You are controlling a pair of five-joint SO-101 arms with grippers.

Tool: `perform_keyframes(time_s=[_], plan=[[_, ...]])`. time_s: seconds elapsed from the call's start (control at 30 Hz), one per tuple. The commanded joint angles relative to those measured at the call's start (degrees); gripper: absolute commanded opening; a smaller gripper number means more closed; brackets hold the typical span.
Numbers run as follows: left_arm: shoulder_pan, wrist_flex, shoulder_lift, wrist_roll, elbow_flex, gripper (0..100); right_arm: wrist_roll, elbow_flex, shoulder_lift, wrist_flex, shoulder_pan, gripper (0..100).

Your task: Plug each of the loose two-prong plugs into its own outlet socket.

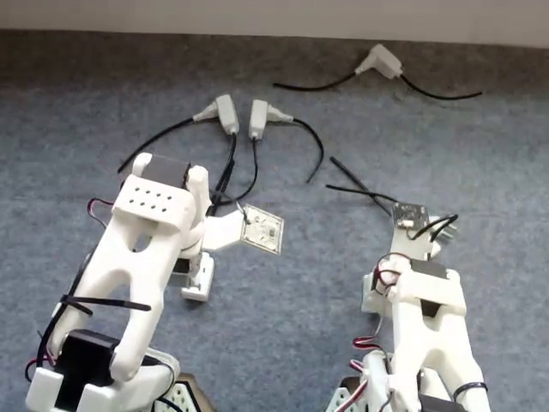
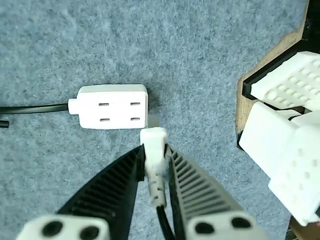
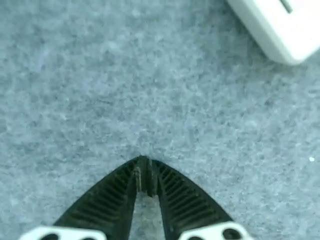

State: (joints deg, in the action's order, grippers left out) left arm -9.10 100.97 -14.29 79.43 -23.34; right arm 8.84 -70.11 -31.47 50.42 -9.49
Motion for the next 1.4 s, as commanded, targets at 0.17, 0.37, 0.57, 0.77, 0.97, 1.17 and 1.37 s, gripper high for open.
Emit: perform_keyframes(time_s=[0.17,0.37,0.57,0.77,0.97,1.17,1.37], plan=[[-0.8,-6.1,0.1,9.0,-5.5,1,-0.8,0.0,-0.6,-2.7,-0.7,0.7],[-0.8,-11.5,0.1,9.0,-6.7,1,-0.8,0.0,-0.6,-2.7,-0.7,0.7],[-0.8,-12.0,0.1,9.0,-6.8,1,-0.8,0.0,-0.6,-2.7,-0.7,0.7],[-1.7,-12.0,-0.5,8.5,-6.6,1,-0.8,0.0,-0.6,-2.9,-0.7,0.7],[-9.6,-12.0,-1.8,-4.8,0.3,1,-0.8,0.0,-0.6,-4.3,-0.7,0.7],[-17.3,-12.0,-7.9,-17.6,7.2,1,-0.8,0.0,-0.6,-4.4,-3.3,0.7],[-22.8,-25.4,-17.6,-34.8,3.6,1,-0.8,0.1,-0.6,-8.1,-3.7,0.7]])
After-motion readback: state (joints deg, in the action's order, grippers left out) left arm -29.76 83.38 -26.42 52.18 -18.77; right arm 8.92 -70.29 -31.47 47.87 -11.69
